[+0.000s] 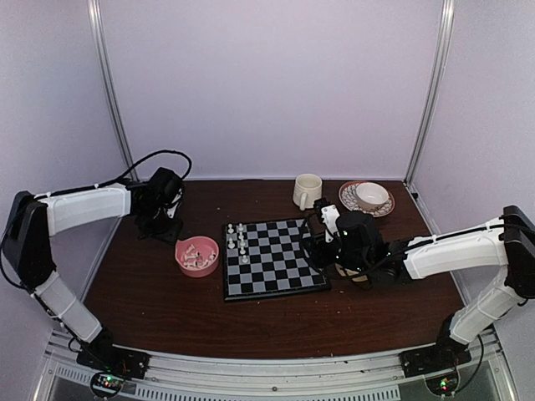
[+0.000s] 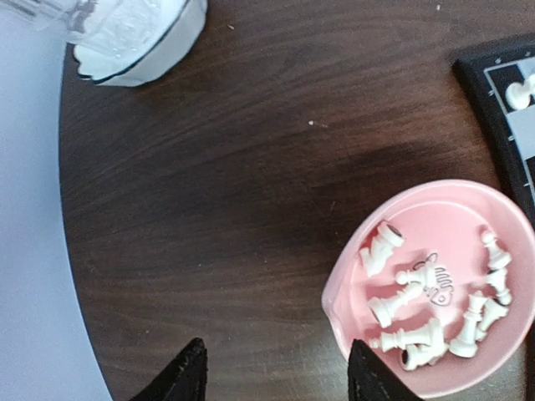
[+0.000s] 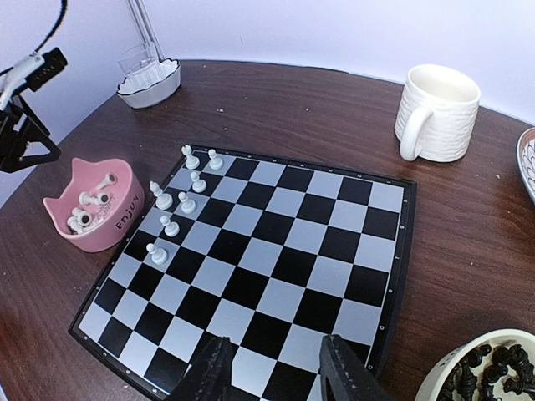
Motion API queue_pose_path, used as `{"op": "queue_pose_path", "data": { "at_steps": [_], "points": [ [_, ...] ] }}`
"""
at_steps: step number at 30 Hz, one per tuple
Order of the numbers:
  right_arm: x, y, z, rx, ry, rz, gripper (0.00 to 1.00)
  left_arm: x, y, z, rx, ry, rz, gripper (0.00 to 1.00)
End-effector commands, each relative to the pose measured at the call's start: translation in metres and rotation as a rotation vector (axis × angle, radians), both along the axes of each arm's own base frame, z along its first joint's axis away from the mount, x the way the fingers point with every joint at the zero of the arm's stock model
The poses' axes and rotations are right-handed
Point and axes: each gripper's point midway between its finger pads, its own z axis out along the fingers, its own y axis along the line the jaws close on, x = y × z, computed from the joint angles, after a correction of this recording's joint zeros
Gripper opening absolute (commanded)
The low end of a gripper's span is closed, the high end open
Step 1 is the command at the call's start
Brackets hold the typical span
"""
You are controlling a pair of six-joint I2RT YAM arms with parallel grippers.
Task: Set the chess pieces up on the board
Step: Move the storage box to the center of the board.
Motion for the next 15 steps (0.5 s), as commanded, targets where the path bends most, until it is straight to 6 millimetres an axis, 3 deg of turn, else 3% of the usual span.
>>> {"op": "queue_pose_path", "data": {
  "at_steps": [1, 5, 10, 15],
  "points": [
    [0.001, 0.001, 0.004, 0.009, -0.016, 0.012, 0.38, -0.026, 0.011, 0.021, -0.051, -0.118, 0.267, 0.56],
    [0.001, 0.003, 0.002, 0.007, -0.011, 0.017, 0.38, -0.055, 0.026, 0.018, -0.078, -0.188, 0.552, 0.52],
    [0.001, 0.004, 0.002, 0.010, -0.009, 0.021, 0.38, -0.074, 0.006, -0.006, -0.113, -0.172, 0.714, 0.46],
    [0.000, 0.004, 0.003, 0.012, -0.011, 0.024, 0.38, -0.072, -0.007, -0.030, -0.072, -0.129, 0.765, 0.53]
  ]
}}
